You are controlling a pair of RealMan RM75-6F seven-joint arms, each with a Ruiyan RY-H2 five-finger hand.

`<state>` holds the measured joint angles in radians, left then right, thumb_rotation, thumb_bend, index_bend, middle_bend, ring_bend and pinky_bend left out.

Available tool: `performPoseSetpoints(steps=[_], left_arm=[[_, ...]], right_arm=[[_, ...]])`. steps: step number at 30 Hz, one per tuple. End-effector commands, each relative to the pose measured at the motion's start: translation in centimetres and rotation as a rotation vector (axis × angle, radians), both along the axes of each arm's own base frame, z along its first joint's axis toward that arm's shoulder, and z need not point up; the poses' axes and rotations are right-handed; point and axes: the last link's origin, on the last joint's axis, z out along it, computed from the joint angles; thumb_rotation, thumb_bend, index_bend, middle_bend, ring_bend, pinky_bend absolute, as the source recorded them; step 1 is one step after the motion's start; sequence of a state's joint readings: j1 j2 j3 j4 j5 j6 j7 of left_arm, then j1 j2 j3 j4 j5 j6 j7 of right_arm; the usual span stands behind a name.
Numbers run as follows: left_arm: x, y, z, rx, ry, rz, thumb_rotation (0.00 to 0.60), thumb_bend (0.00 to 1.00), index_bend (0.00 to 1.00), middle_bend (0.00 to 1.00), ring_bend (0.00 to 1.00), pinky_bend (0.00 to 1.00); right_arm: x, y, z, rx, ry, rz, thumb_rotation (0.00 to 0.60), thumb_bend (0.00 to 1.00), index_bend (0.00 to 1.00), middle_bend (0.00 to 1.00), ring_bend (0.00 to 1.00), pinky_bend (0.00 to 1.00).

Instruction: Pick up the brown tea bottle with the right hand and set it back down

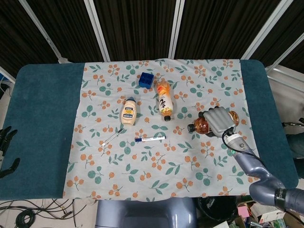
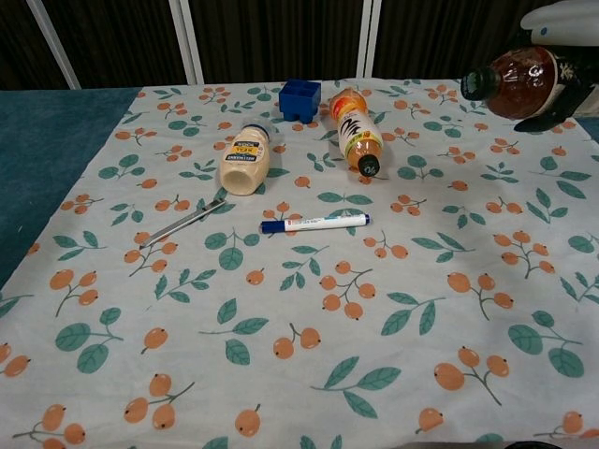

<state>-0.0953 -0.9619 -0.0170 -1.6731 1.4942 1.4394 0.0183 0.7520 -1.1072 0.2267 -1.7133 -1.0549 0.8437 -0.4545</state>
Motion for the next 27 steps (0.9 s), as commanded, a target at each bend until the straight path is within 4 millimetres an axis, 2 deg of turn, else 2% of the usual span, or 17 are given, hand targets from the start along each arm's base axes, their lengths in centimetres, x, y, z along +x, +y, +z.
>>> performPoseSetpoints(steps=[1,4,7,11,19,27], left_arm=[[0.0,0.0,0.0,0.0,0.001,0.001,0.6,0.37,0.08,0.0,0.01,0.07],[0.0,0.0,0.0,0.001,0.001,0.001,0.6,0.37,0.08,0.0,0.01,0.07],[0.0,0.0,0.1,0.002,0.0,0.001,0.6,0.37,0.08,0.0,0.01,0.07],[0.0,0.0,0.1,0.0,-0.001,-0.001,0.6,0.37,0.08,0.0,0.01,0.07],[0.0,0.0,0.1,0.0,-0.006,-0.002,0.6,0.37,0.08,0.0,0.01,0.07],[0.0,0.0,0.1,-0.002,-0.007,-0.004,0.6,0.37,0.08,0.0,0.01,0.07]], right_arm=[[3.8,0.9,0.7,0.038,-0.093,0.009,0.6,0.42,0.57,0.56,0.63,0.68],[5.7,1.8,0.8,0.113,-0.32,-0.032,0.6,0.42,0.57,0.56,0.63,0.68],[7.8,2.7,1.4,0.217,-0.646,-0.081,0.6,0.42,0.57,0.56,0.63,0.68],[9.5,3.2,3.0,0.343,-1.058,-0.129,0.6,0.42,0.58,0.57,0.63,0.68],[9.3,2.7,6.1,0.484,-1.617,-0.098,0.6,0.42,0.59,0.56,0.63,0.68],[7.2,2.3,8.9,0.635,-2.224,-0.085,0.6,0.42,0.6,0.56,0.63,0.69]])
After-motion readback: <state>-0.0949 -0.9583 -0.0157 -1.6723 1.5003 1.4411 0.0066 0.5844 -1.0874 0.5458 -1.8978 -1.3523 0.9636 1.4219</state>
